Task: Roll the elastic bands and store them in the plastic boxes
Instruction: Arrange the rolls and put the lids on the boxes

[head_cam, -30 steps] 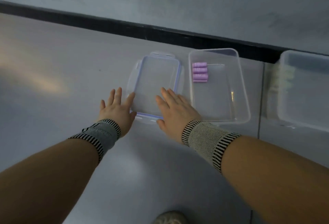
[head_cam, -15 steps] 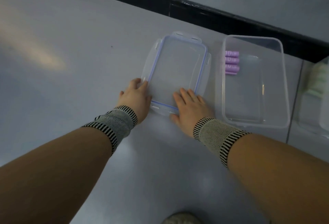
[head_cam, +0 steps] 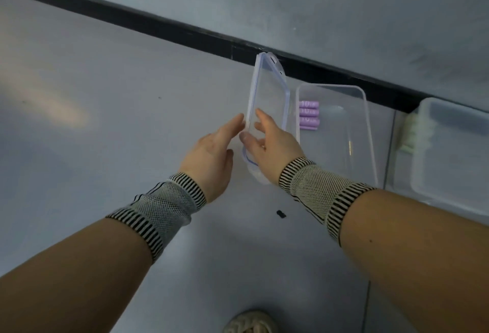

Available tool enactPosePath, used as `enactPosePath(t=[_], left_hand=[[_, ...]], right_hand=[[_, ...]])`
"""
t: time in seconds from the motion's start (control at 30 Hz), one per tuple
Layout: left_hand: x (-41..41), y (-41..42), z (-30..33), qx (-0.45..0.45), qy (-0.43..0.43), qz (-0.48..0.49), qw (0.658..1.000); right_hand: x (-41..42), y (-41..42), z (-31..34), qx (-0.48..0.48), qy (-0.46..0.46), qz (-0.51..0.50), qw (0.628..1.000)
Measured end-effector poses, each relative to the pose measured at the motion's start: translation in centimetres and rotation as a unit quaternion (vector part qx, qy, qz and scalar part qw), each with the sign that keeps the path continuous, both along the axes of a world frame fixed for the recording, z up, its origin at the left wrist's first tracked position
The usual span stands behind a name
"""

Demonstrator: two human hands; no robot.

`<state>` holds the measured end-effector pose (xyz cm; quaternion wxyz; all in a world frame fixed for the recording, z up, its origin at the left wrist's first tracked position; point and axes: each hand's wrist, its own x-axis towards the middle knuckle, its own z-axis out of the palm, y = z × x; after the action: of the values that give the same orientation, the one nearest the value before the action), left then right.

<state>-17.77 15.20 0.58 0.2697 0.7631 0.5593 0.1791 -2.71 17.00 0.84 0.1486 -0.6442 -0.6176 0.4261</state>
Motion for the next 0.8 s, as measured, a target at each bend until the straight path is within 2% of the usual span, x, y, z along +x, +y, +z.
enactPosePath(t=[0.17, 0.3, 0.37, 0.53, 0.8], left_hand=[[2.4, 0.7, 1.8, 0.021, 0.039, -0.063, 0.997], [4.4, 1.1, 2.2, 0.002, 0.130, -0.061, 0.990], [5.4, 1.3, 2.1, -0.019, 0.179, -0.054, 0.982], [8.0, 1.4, 1.5, -0.035, 0.217, -0.033, 0.975], [13.0, 0.9, -0.2, -0.112, 0.213, -0.011, 0.971]], right_hand=[[2.5, -0.4, 1.6, 0.002, -0.014, -0.031, 0.999], [4.3, -1.3, 2.9, 0.035, -0.036, -0.046, 0.998], [5.5, -1.6, 3.4, 0.056, -0.039, -0.085, 0.994], [9.3, -2.4, 4.6, 0.066, 0.074, -0.223, 0.970], [16.0, -3.5, 4.5, 0.023, 0.183, -0.329, 0.926]])
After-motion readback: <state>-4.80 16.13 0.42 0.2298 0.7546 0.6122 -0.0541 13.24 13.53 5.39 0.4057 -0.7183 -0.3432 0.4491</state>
